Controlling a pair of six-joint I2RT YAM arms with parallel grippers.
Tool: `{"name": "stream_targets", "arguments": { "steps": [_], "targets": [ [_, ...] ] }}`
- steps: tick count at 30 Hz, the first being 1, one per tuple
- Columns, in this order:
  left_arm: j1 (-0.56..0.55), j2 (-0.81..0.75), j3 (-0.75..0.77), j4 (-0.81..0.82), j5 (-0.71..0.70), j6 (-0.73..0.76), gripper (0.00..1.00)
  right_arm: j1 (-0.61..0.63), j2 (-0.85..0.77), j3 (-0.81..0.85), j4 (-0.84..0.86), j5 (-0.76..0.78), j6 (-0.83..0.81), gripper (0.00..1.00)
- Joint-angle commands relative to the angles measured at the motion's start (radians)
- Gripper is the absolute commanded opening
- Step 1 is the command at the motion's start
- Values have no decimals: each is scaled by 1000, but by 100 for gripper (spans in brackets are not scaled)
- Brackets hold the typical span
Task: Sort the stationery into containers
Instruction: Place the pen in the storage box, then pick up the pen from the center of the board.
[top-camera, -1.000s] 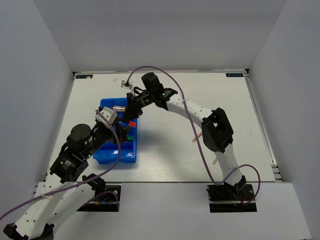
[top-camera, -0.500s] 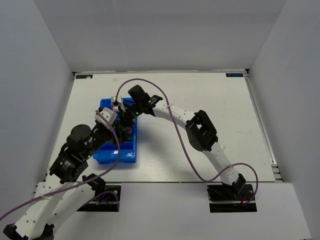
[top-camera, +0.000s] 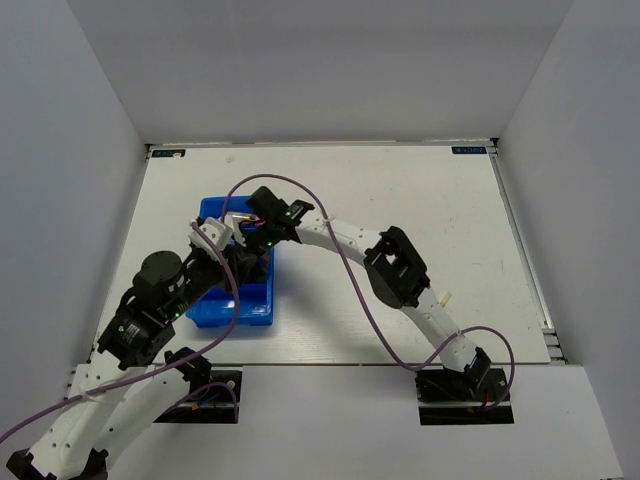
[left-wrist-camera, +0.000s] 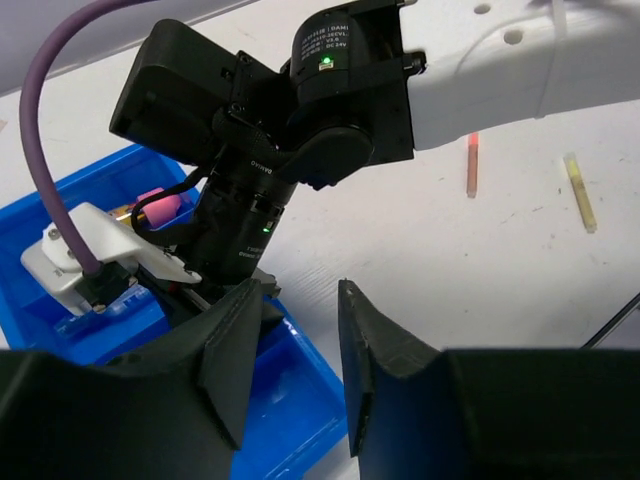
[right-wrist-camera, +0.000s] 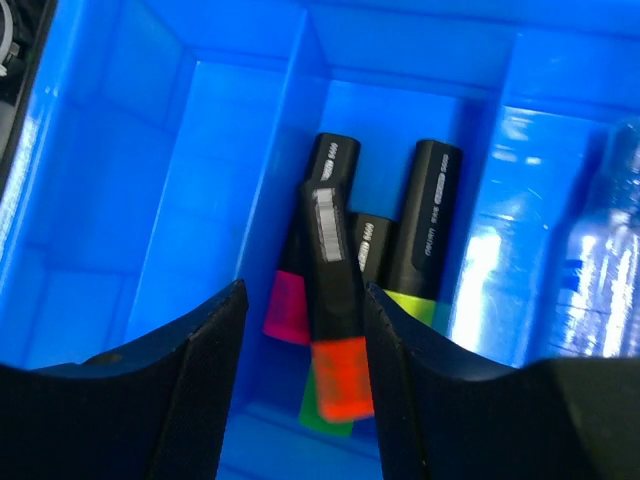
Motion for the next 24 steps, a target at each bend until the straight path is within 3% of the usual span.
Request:
{"name": "stream_targets", "arguments": {
  "steps": [1,6,9,10,11,16,17,21,22,24],
  "targets": [
    [2,-2,24,-39,25,-6,46,6,-73,29,15,11,15,54],
    [2,0,64,-85,66,-10,16,17,-117,43,55,28,61,52],
    [2,12,81,-96,117,-19,8,14,-154,46,81,100,99,28],
    [2,23,85,-94,140,-23,8,16,-160,45,92,123,110,1],
    [1,24,88,-93,171,-26,6,11,-176,43,102,147,116,0],
    [2,122,125,-74,247,-78,3,-4,-277,-41,130,590,205,0],
    [1,154,128,-65,298,-90,3,-16,-292,-52,112,743,269,0],
    [-27,300,142,-58,355,-113,1,-157,-301,-1,-149,804,398,0],
    [-33,316,133,-36,356,-118,1,-180,-311,-33,-217,780,411,5],
    [-71,389,115,28,343,-131,1,-280,-381,-102,-272,707,443,40]
  ]
}}
